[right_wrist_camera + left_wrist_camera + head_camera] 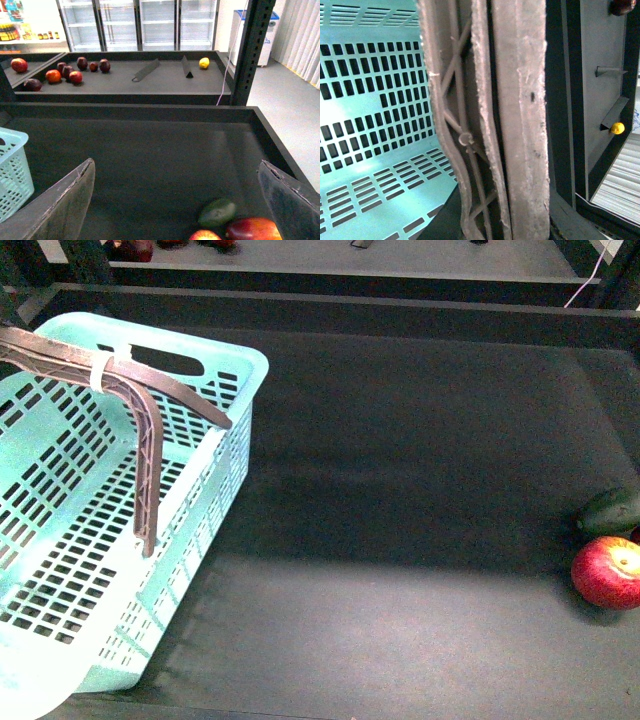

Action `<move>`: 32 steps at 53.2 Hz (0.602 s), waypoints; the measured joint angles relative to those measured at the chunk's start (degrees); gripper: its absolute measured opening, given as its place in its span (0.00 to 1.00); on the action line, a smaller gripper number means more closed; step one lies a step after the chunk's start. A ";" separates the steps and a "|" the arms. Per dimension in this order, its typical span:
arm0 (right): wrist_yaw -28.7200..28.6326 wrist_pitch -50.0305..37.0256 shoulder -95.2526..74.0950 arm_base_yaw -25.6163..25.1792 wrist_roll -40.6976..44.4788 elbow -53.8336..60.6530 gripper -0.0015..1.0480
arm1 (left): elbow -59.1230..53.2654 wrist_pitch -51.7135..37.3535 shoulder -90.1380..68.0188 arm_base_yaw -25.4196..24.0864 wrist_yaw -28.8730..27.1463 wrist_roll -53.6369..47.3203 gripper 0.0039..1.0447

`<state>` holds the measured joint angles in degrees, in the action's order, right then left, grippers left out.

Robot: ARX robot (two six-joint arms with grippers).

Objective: Pick apple with right arm and hold basket with left

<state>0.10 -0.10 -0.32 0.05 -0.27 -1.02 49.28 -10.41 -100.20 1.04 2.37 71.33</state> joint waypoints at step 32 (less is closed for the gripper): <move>0.02 0.00 0.00 0.00 0.00 0.00 0.92 | -1.05 8.50 15.45 10.47 5.16 -10.82 0.17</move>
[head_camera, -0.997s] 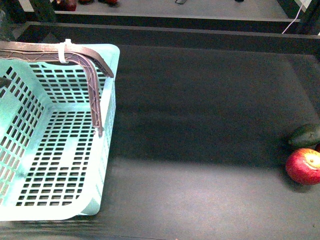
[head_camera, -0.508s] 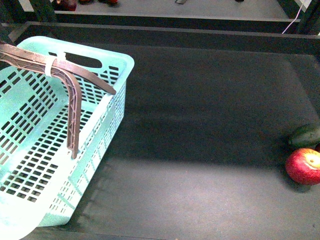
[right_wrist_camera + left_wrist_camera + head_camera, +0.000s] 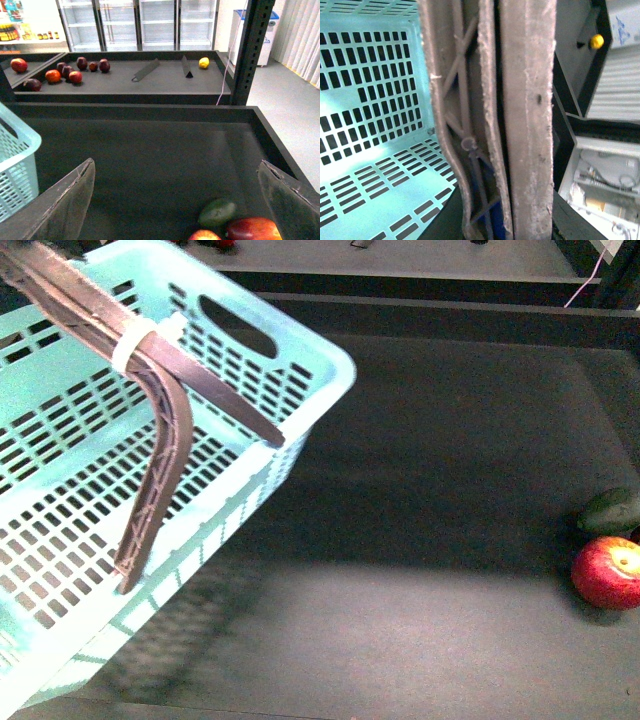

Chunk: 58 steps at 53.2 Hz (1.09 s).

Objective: Pick apple with right arm and hold basket with left

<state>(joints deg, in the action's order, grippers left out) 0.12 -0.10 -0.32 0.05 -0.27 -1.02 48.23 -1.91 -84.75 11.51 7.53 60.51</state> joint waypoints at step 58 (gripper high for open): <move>-0.02 0.00 0.00 0.00 0.00 0.00 0.92 | 7.30 5.25 3.37 25.22 1.09 -5.22 0.17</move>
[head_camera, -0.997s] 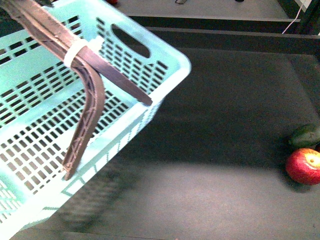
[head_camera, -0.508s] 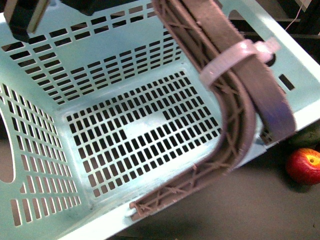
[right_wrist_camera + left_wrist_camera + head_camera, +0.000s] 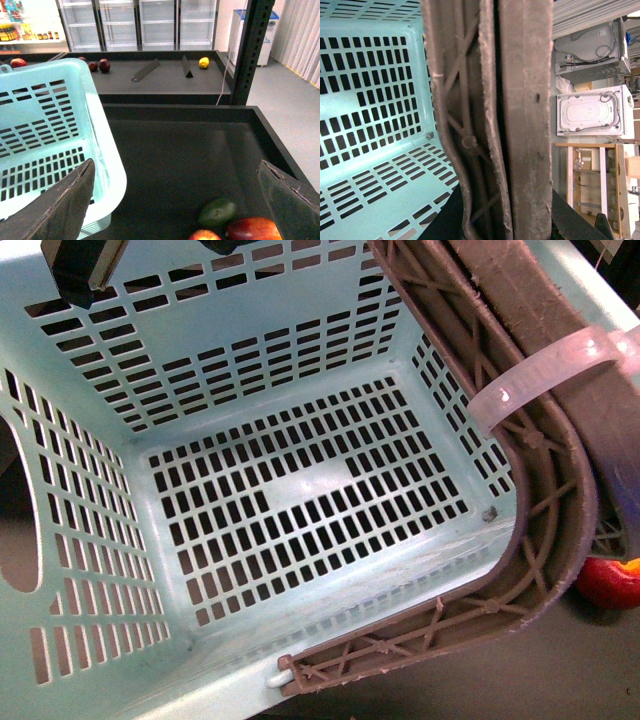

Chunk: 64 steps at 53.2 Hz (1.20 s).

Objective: Pick apple with right arm and hold basket with left

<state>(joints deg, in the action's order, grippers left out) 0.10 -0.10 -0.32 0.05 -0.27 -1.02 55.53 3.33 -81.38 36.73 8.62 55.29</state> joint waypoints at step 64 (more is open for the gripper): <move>6.47 -34.21 -119.64 -10.67 -4.35 -29.59 0.92 | 0.07 0.00 0.09 -0.04 0.20 -0.13 0.17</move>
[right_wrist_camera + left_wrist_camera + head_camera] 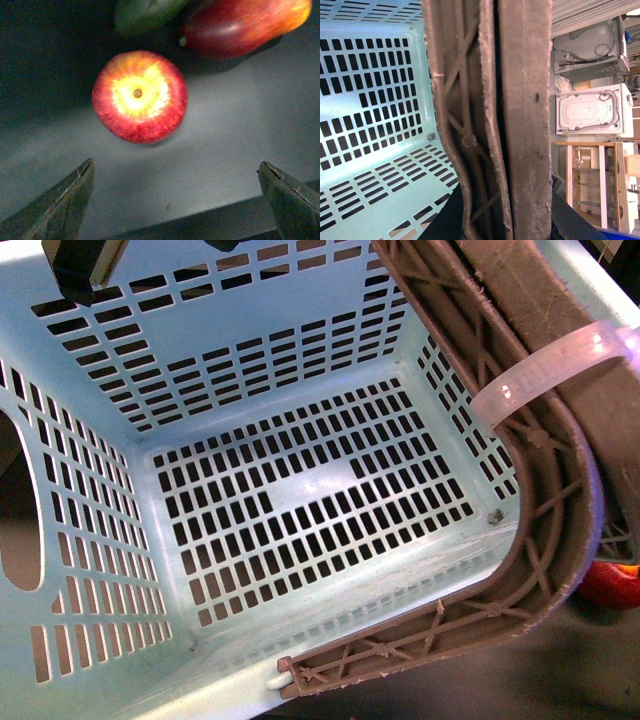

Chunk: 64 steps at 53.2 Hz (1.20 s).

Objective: Pick apple with right arm and hold basket with left

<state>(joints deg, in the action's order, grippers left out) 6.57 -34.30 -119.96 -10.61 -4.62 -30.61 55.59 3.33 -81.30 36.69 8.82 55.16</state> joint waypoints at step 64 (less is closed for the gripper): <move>3.91 6.60 -18.01 4.48 -0.02 -18.99 0.76 | 0.00 0.00 0.00 0.00 -0.04 0.00 0.17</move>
<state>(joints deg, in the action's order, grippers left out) 10.48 -27.70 -137.97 -6.13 -4.64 -49.60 55.59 3.33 -81.30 36.69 8.78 55.16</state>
